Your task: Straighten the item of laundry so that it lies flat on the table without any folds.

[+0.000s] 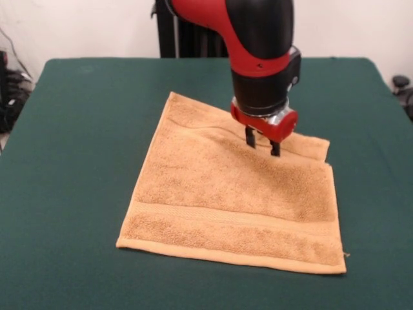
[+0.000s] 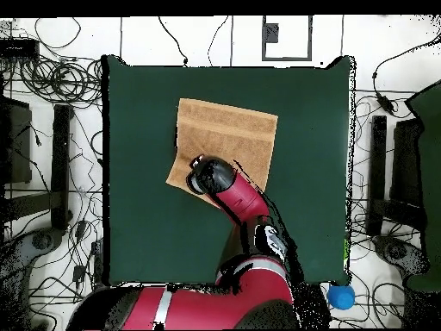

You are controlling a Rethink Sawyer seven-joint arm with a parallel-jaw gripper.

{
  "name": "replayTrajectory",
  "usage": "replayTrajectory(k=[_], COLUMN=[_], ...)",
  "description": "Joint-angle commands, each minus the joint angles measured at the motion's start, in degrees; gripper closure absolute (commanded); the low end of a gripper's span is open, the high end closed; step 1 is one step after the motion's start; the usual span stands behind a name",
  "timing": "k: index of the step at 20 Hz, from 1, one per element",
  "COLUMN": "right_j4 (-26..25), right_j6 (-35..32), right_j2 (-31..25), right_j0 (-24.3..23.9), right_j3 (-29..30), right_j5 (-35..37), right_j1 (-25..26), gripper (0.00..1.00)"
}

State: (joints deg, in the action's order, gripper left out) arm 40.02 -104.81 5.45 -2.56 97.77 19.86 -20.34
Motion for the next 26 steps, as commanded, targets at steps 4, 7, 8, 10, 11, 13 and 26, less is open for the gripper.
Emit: replayTrajectory(k=[4, 7, 8, 10, 11, 13, 26], right_j4=[1.90, 1.99, 1.89, 1.77, 1.80, 1.42, -10.10], right_j6=[-12.92, -11.80, -11.35, -10.40, -9.60, -8.23, -12.11], right_j2=[-10.42, -11.57, -11.74, -12.13, -12.29, -12.25, 4.67], right_j0=[-2.43, -5.13, -5.86, -7.12, -7.67, -8.66, 3.09], right_j3=[3.13, 4.86, 5.35, 6.26, 7.02, 7.83, -7.94], right_j5=[16.09, 20.87, 21.71, 22.82, 22.66, 22.44, -4.24], right_j1=[1.68, 0.62, 0.50, 0.37, 0.27, 0.41, 12.97], gripper=[0.00, 0.00, 0.00, 0.00, 0.00, 0.00, 0.00])
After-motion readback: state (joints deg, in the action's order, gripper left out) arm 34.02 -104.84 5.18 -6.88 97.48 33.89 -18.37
